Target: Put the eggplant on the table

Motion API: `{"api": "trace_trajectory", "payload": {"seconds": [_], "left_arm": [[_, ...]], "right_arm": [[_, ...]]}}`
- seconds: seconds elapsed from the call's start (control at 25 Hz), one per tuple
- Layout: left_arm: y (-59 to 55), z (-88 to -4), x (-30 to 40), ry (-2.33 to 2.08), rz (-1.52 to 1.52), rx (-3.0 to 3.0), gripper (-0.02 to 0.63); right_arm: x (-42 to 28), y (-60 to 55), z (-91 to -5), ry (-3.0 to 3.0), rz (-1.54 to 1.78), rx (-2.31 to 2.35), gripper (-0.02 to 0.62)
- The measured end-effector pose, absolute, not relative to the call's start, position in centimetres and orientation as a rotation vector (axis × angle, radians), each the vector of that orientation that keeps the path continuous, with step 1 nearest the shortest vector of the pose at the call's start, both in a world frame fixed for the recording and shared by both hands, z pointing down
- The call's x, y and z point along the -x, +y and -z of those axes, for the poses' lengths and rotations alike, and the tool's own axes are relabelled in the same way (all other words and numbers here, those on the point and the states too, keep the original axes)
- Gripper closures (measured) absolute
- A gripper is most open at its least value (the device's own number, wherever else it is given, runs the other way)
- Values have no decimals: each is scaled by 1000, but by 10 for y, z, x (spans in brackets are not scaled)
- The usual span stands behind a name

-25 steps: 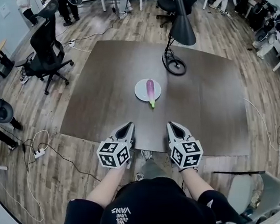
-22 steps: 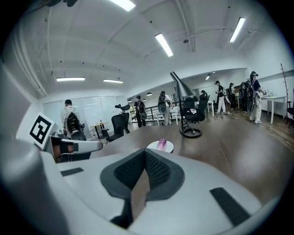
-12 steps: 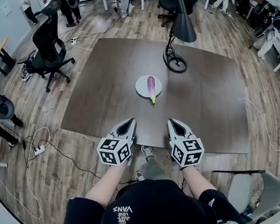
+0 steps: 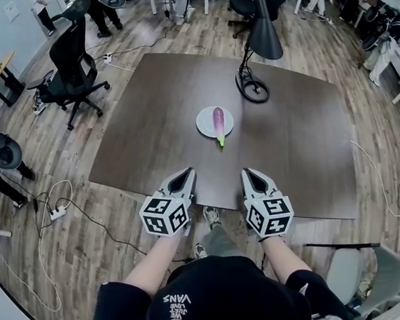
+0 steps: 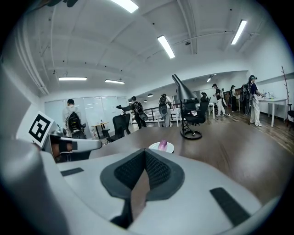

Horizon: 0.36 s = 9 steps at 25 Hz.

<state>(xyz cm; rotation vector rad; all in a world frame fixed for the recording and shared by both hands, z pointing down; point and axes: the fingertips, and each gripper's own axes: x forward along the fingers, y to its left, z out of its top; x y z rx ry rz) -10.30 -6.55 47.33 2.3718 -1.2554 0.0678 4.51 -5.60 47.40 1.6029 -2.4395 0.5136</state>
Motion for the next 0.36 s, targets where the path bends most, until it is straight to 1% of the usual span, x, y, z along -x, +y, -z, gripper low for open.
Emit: {"api": "trace_trajectory", "payload": {"seconds": [0.36], "left_arm": [[-64,-476,104,-1266,-58,-2358,595]], "right_arm": [[-45,-54,-478,-2428,-543,-1600,577]]}}
